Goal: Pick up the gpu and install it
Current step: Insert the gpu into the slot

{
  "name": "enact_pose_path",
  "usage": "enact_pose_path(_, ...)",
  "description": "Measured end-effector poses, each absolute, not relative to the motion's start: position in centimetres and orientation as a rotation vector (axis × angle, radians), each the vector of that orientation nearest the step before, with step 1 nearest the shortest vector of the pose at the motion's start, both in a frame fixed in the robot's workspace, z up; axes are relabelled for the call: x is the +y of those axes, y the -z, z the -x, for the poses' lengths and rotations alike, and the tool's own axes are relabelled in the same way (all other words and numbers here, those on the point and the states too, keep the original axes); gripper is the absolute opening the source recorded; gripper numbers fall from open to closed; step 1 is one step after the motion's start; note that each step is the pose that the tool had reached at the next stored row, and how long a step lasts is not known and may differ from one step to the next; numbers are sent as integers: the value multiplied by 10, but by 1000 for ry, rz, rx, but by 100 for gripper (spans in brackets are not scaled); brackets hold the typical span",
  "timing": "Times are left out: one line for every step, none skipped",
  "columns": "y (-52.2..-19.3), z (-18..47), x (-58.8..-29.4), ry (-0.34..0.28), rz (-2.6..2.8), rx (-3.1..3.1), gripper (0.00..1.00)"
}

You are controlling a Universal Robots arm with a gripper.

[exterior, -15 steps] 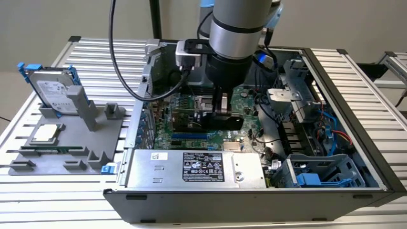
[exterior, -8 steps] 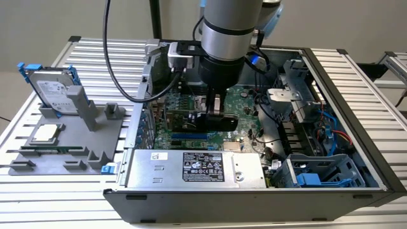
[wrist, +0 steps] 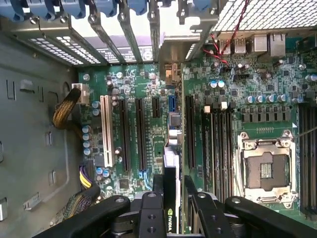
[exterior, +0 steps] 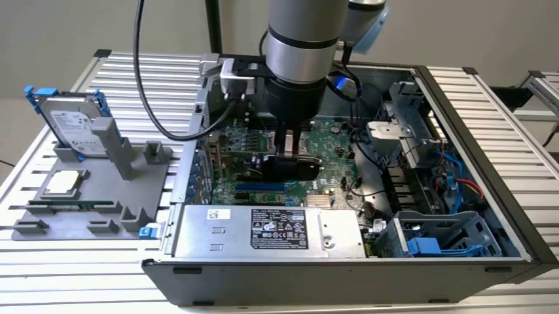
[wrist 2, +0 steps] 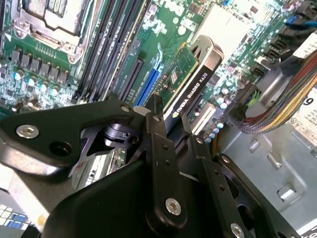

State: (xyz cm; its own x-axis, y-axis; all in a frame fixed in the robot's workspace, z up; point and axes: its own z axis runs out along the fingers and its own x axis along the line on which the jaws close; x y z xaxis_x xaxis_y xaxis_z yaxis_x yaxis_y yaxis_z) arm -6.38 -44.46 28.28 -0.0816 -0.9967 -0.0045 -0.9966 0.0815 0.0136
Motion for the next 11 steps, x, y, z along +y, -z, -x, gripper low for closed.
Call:
enact_pose_path(-283, 66, -445, 21, -2125, -2306, 0)
enact_pose_path(-283, 67, -445, 20, -2125, -2306, 0)
enact_pose_path(-283, 69, -445, 20, -2125, -2305, 0)
enact_pose_path(-283, 70, -445, 20, -2125, -2305, 0)
enact_pose_path(-282, 71, -445, 20, -2125, -2305, 0)
enact_pose_path(-282, 72, -445, 20, -2125, -2305, 0)
enact_pose_path(-282, 73, -445, 20, -2125, -2305, 0)
enact_pose_path(-282, 73, -445, 20, -2125, -2305, 0)
enact_pose_path(-282, 74, -445, 21, -2125, -2305, 0)
enact_pose_path(-282, 74, -445, 20, -2126, -2305, 0)
enact_pose_path(-282, 74, -445, 20, -2126, -2305, 0)
